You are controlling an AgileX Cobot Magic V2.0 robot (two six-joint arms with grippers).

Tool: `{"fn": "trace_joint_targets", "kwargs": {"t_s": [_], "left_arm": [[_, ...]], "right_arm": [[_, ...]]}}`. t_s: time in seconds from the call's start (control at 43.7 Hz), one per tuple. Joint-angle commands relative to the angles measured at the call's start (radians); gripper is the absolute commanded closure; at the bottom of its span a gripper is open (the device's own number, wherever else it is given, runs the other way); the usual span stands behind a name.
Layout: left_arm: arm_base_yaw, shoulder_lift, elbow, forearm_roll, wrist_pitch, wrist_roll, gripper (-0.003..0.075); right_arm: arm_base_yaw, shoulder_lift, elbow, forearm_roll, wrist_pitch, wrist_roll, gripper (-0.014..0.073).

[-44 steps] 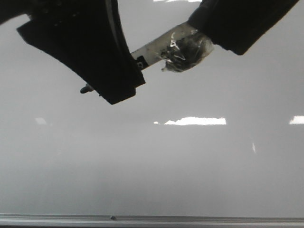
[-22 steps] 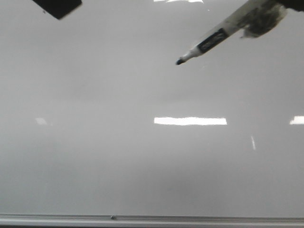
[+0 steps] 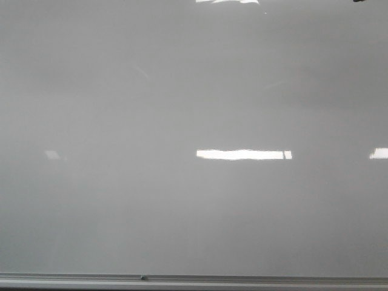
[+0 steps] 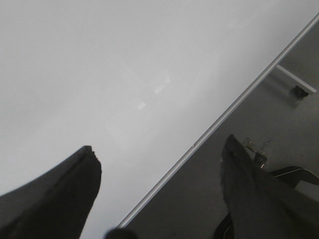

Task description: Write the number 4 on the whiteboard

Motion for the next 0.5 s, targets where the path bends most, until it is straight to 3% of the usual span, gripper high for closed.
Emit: {"fn": "trace_joint_targets", "kwargs": {"t_s": [0.0,0.252,0.366,0.48], "left_arm": [[0.002,-0.019,-0.025,-0.016,-0.055,-0.015,0.0227],[0.002,-0.019,-0.025,-0.016,-0.055,-0.015,0.0227],[0.002,-0.019,-0.025,-0.016,-0.055,-0.015,0.0227],[0.002,-0.019,-0.025,-0.018,-0.055,-0.015,0.0227]], "right_arm": [[-0.008,-0.026,0.056,0.006,-0.244,0.012,0.0615],[-0.009,0.054,0.111,0.01,-0.454,0.012,0.0615],[-0.01,0.123,0.109,0.01,-0.502,0.012,0.0667],[-0.01,0.189,0.093,0.01,-0.533,0.013,0.0663]]}}
